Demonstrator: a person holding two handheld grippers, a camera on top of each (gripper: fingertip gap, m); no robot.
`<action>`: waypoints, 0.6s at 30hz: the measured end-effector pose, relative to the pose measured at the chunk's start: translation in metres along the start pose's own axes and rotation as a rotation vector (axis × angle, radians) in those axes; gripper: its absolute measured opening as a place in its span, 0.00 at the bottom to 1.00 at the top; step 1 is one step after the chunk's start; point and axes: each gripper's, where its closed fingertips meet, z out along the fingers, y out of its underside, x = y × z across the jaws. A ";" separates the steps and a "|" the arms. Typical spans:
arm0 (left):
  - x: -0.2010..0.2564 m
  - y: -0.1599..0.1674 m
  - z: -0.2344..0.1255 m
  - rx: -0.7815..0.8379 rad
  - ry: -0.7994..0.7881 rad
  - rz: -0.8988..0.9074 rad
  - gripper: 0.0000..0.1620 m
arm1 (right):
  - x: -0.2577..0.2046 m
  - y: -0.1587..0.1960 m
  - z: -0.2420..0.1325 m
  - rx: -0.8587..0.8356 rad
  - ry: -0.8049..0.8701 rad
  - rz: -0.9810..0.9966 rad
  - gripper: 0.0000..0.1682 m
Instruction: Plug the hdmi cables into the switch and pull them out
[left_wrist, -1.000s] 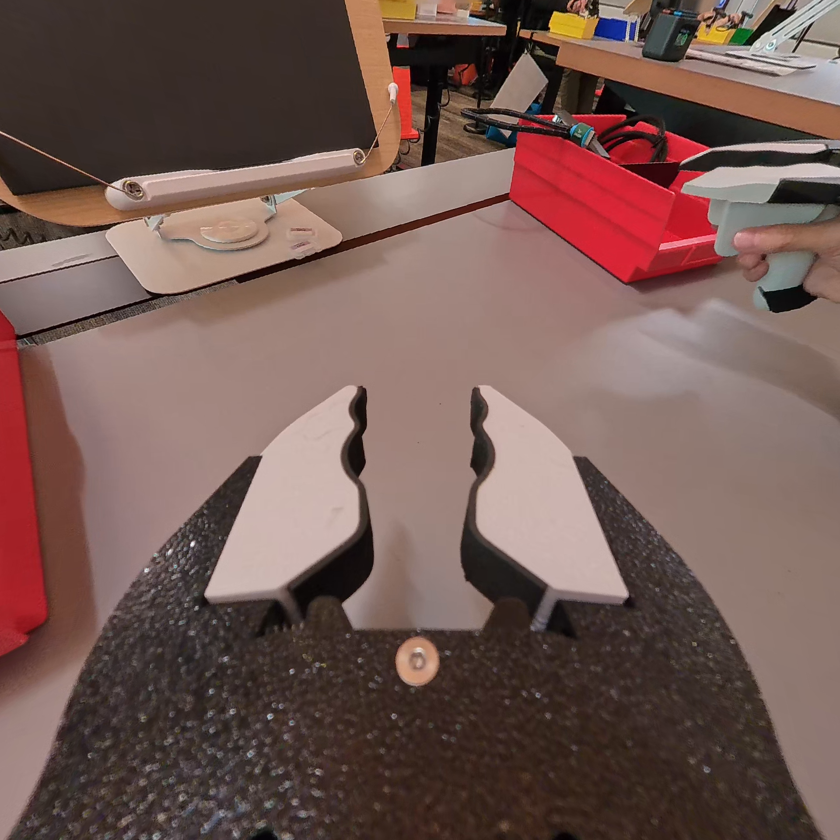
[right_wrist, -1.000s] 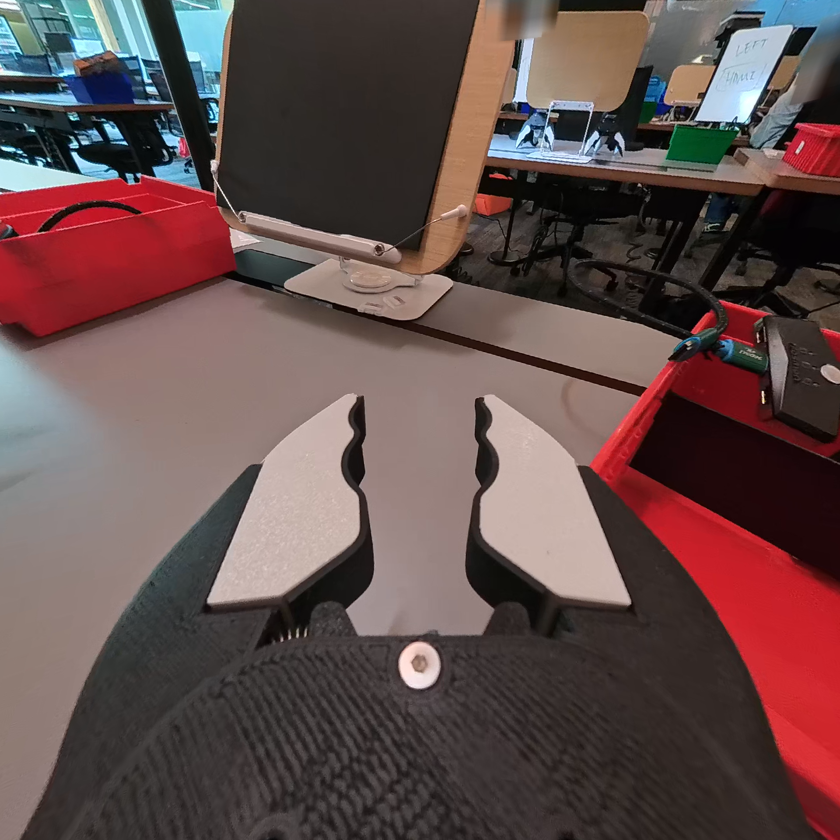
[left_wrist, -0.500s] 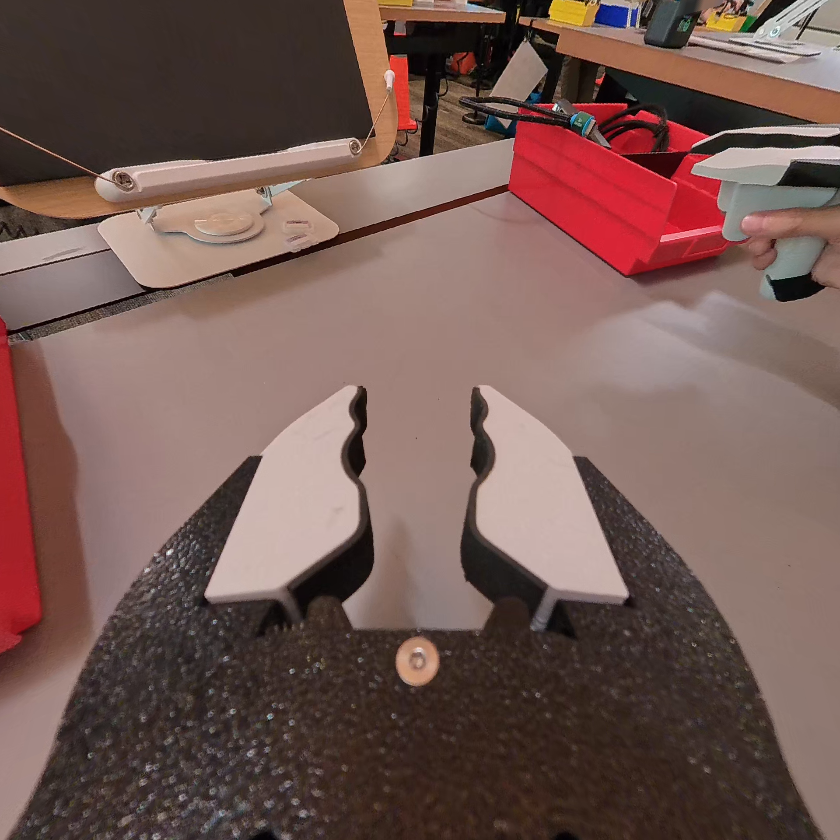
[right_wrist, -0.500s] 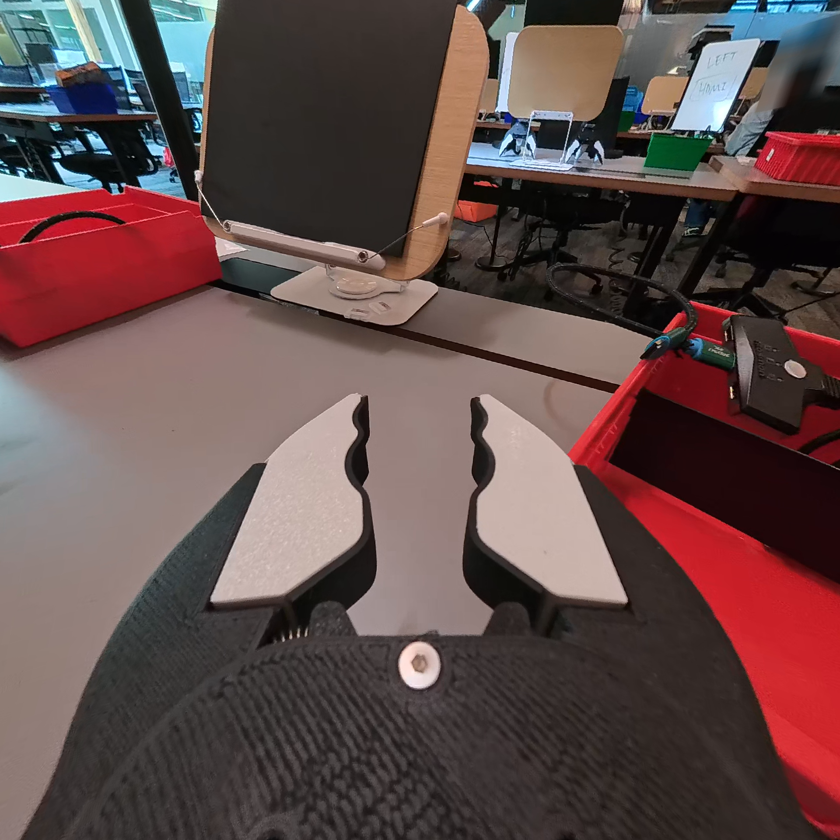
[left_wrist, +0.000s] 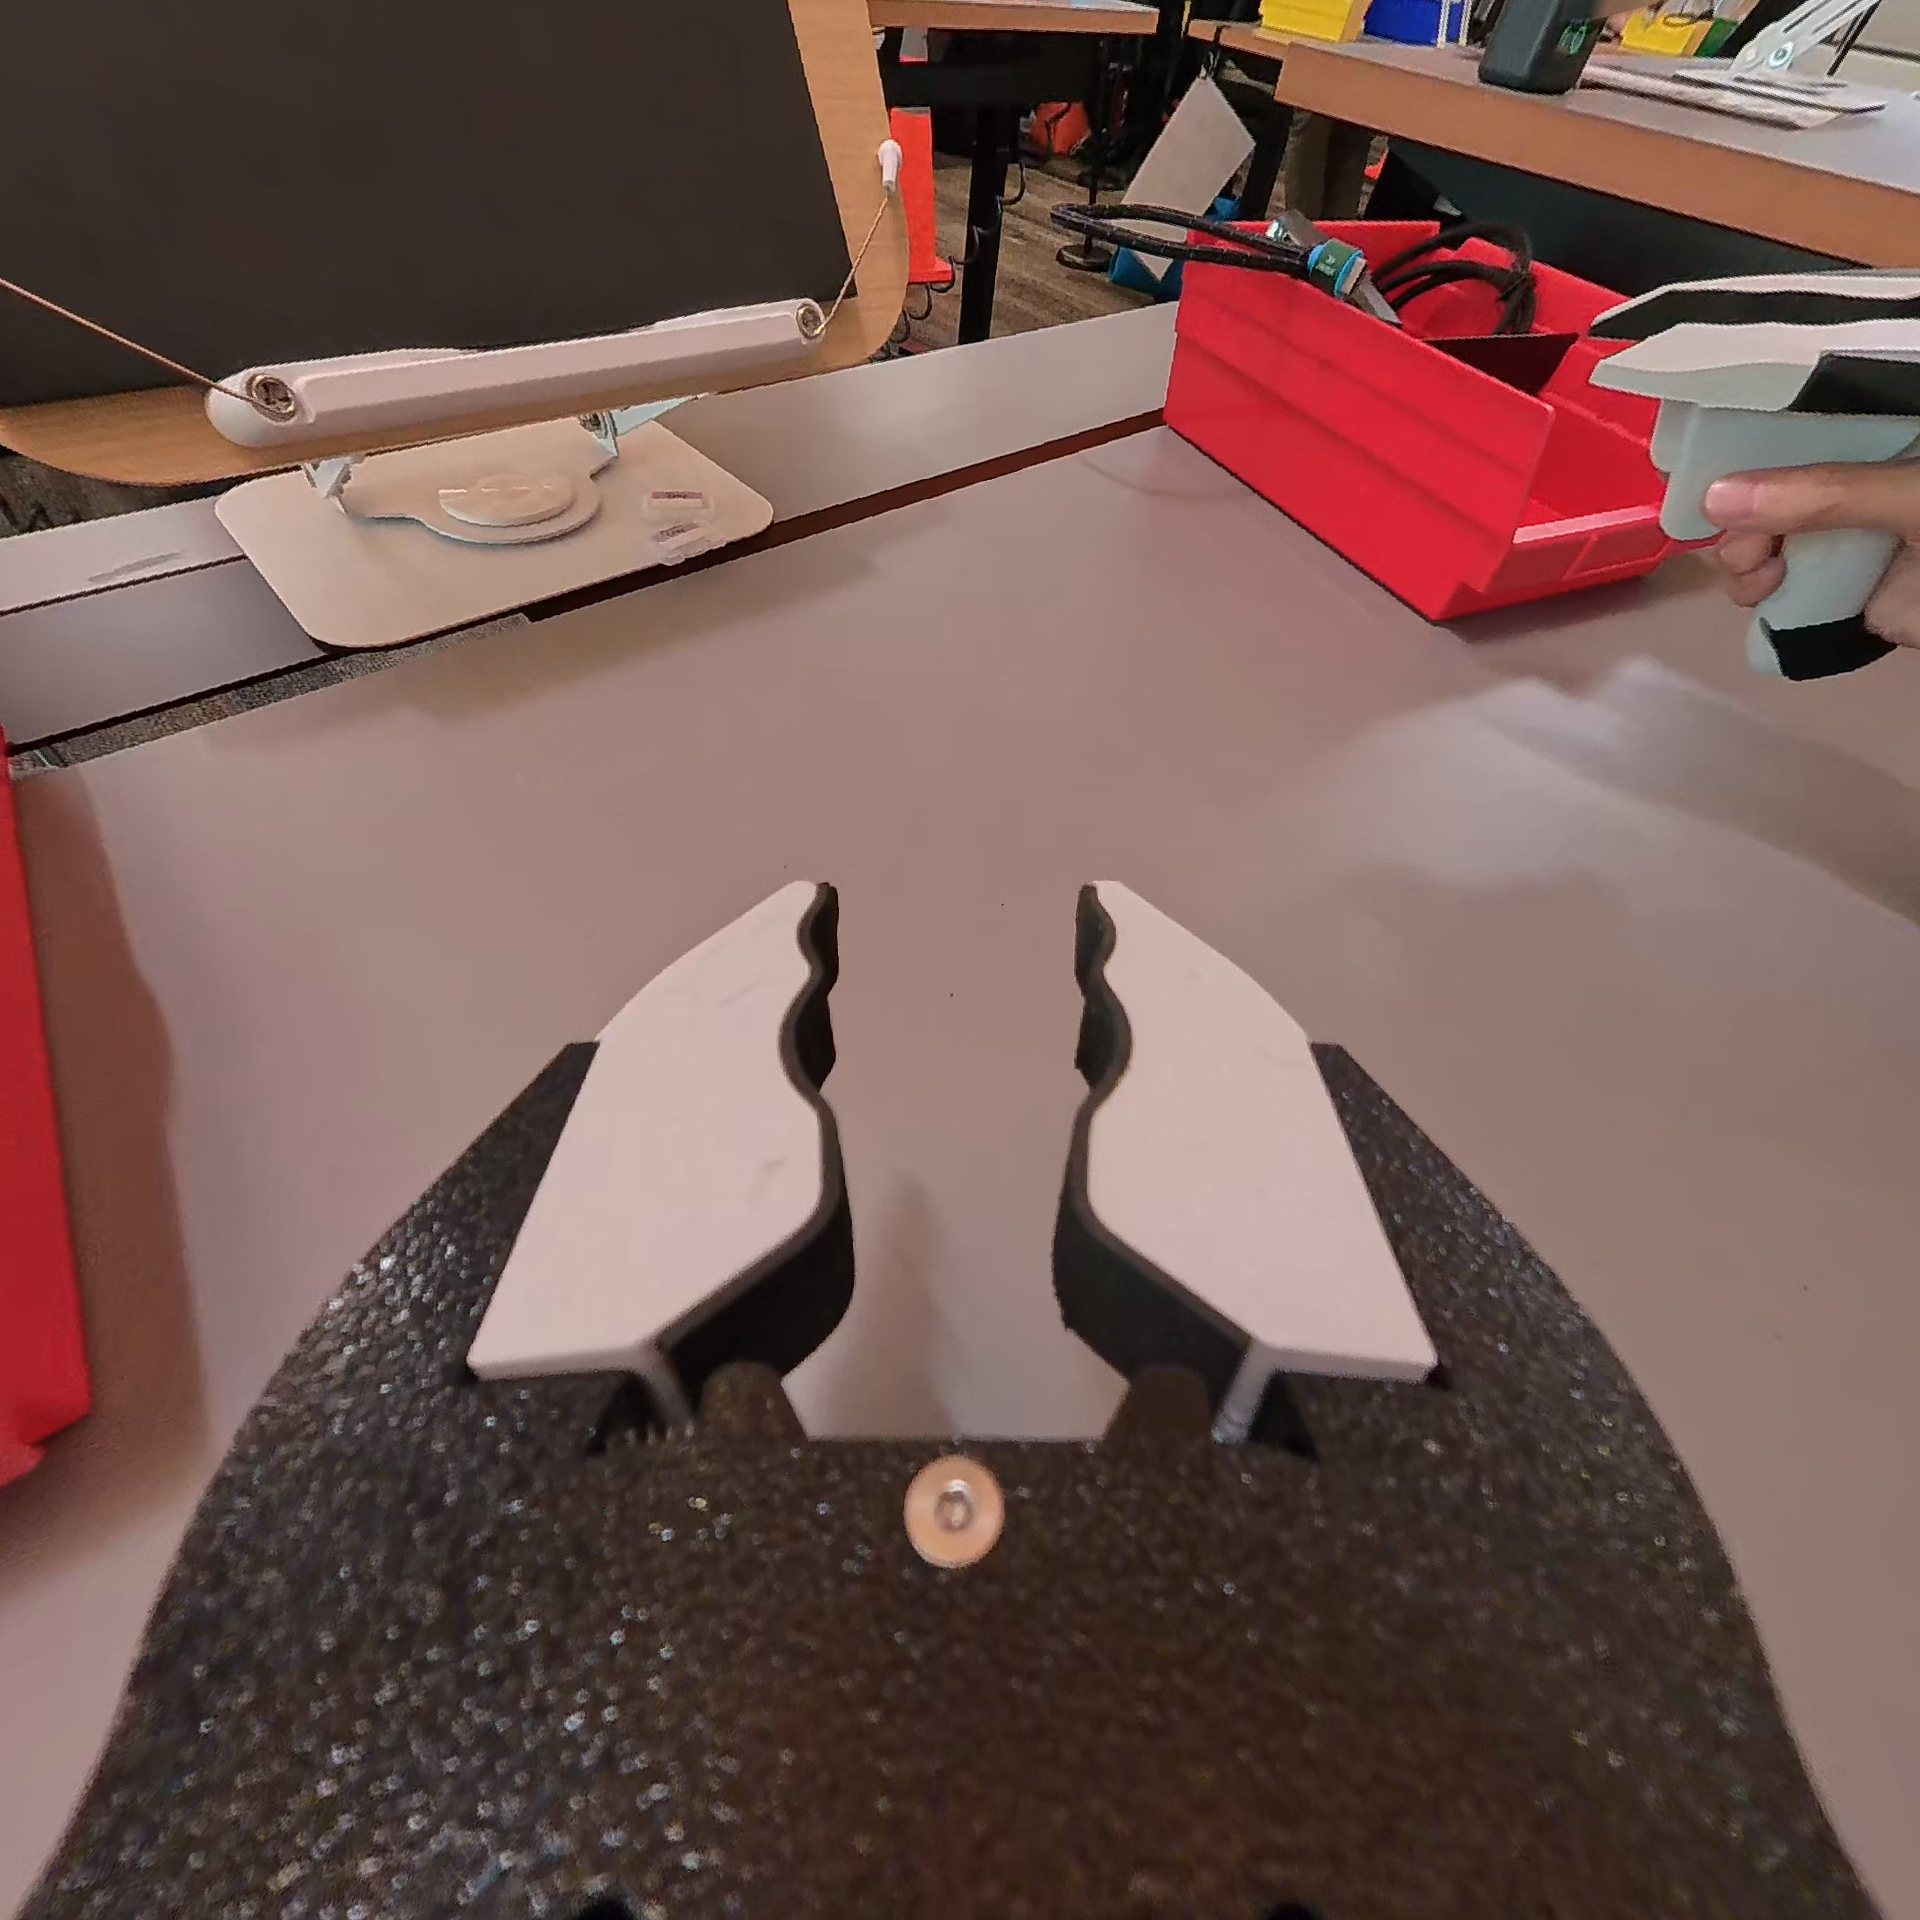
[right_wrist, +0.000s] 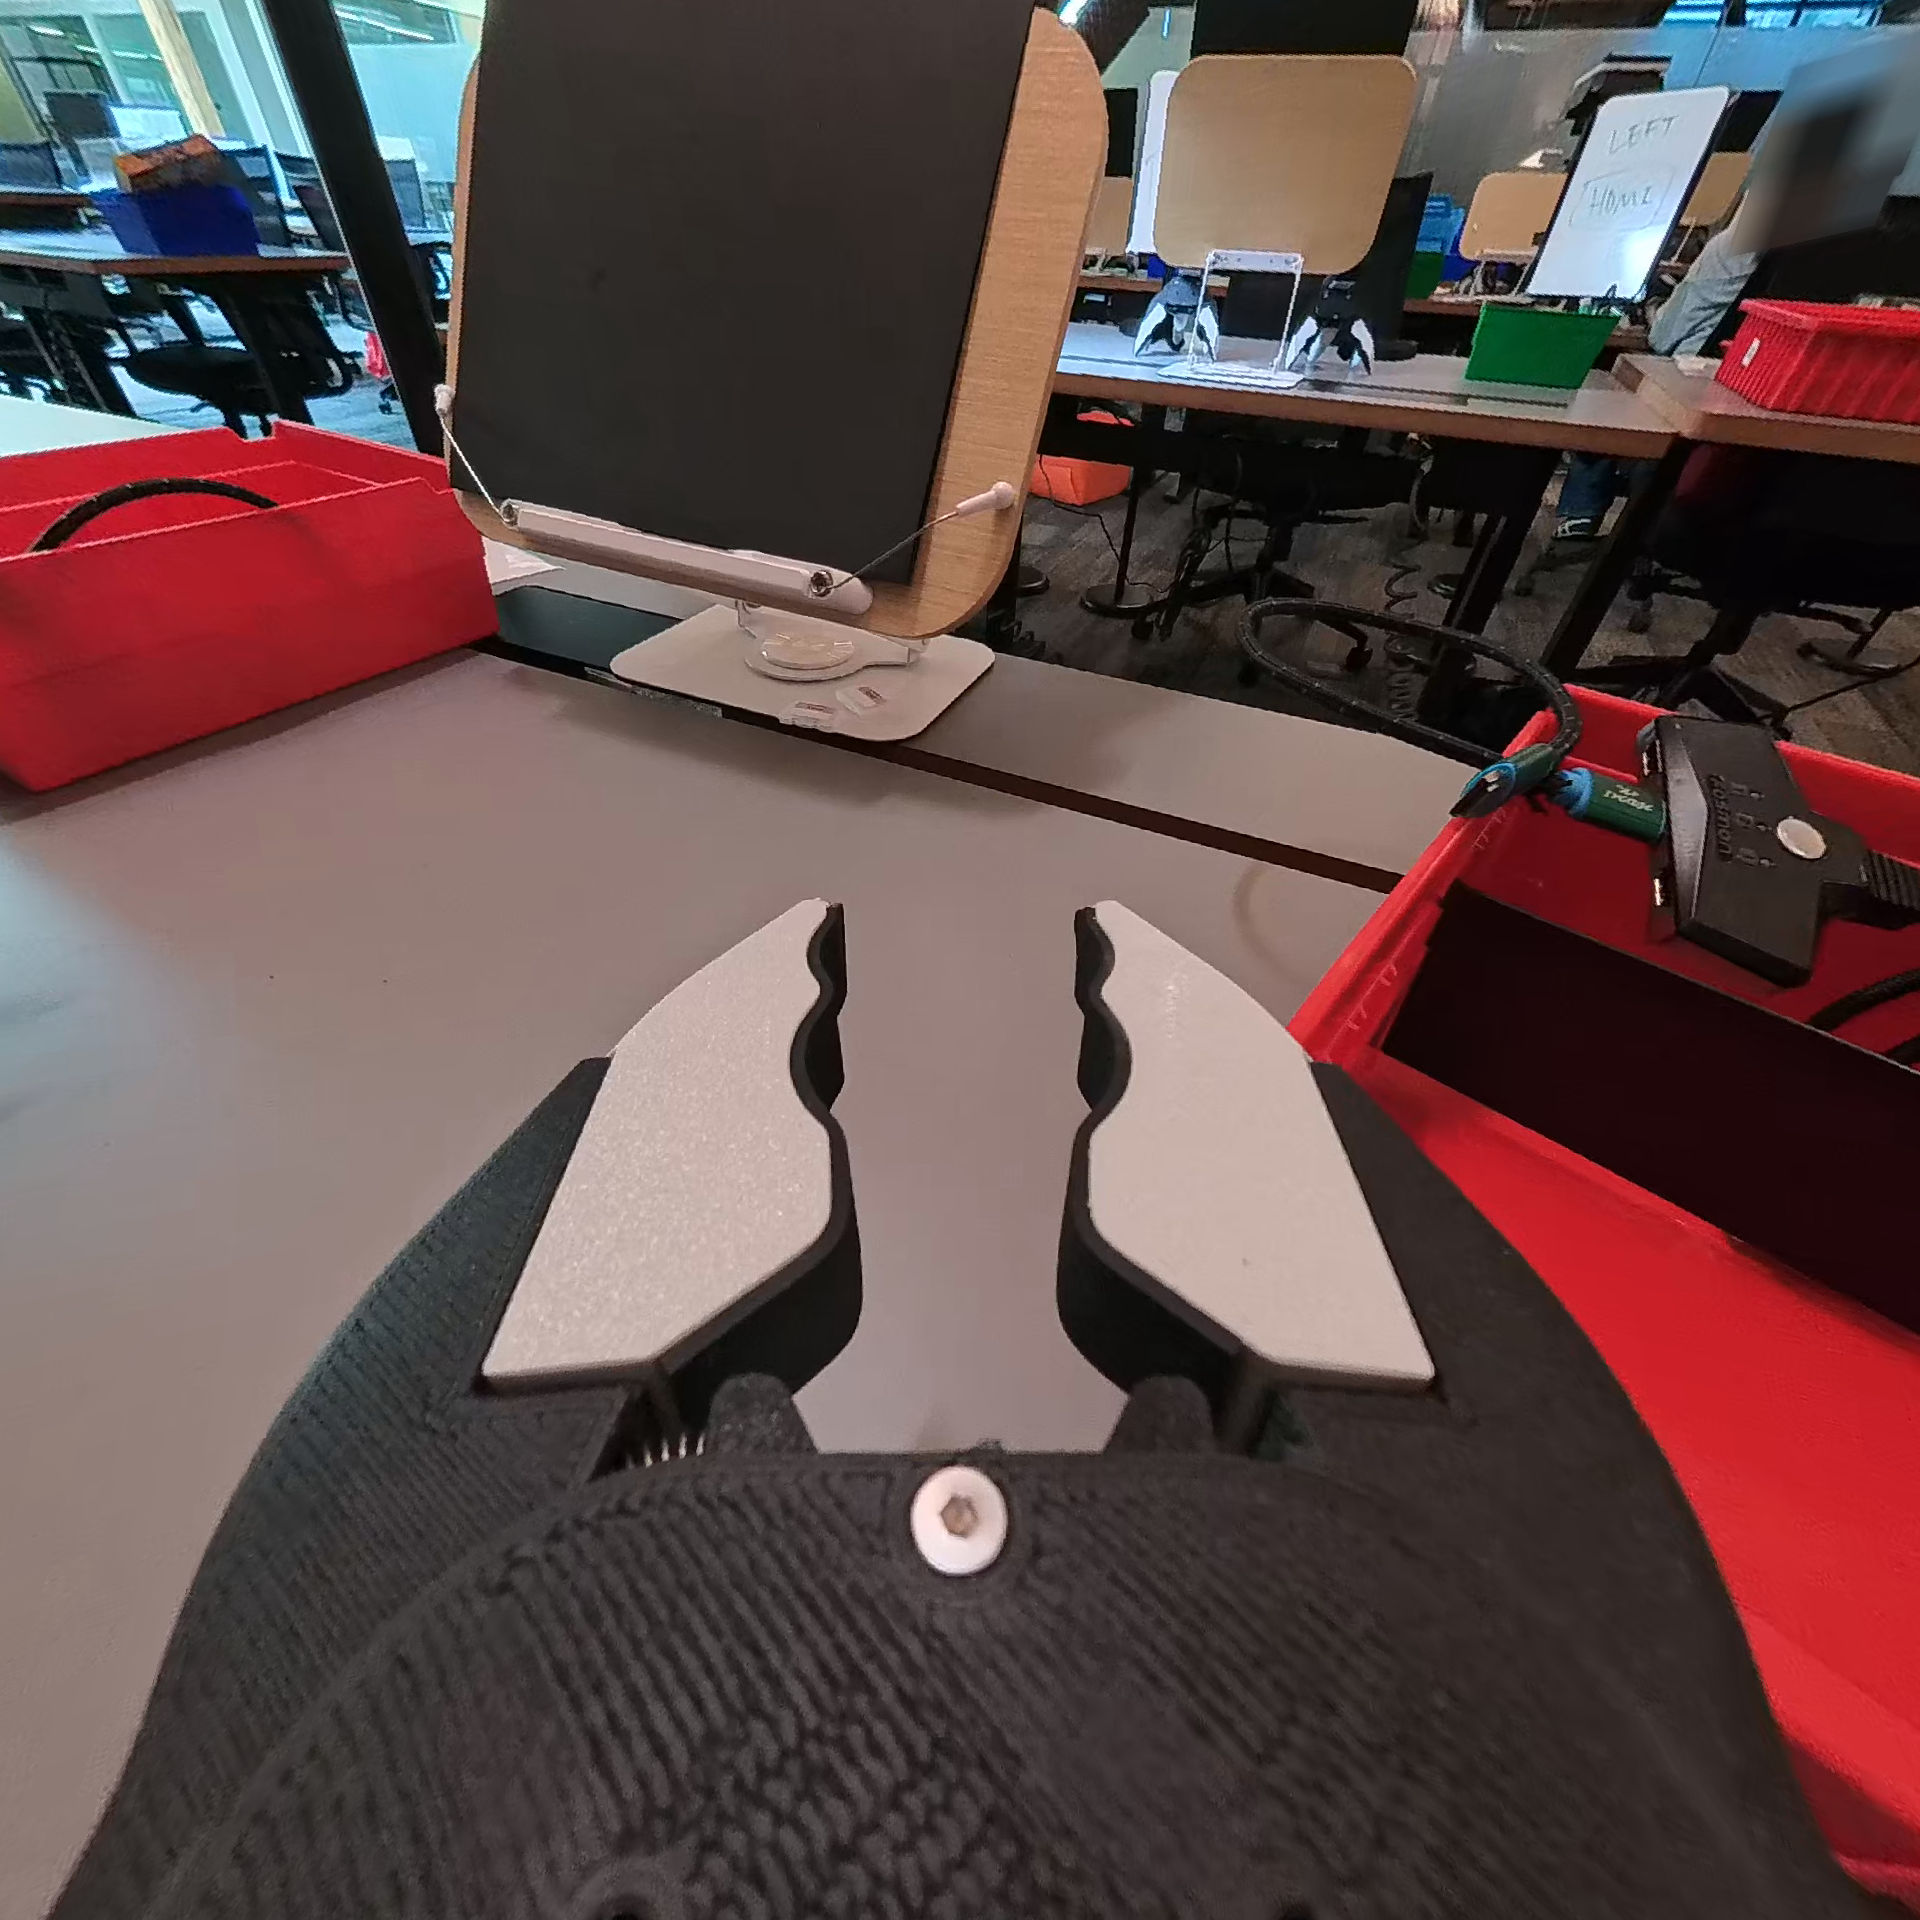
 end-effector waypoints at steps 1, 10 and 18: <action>0.000 0.000 0.000 0.000 0.001 -0.001 0.27 | 0.000 0.000 0.000 0.000 -0.001 0.000 0.25; 0.001 0.002 0.002 -0.006 0.005 0.005 0.27 | -0.001 0.001 0.000 -0.003 -0.003 0.001 0.25; 0.000 0.002 0.002 -0.004 0.003 0.001 0.27 | -0.001 0.001 0.001 -0.001 -0.006 0.002 0.25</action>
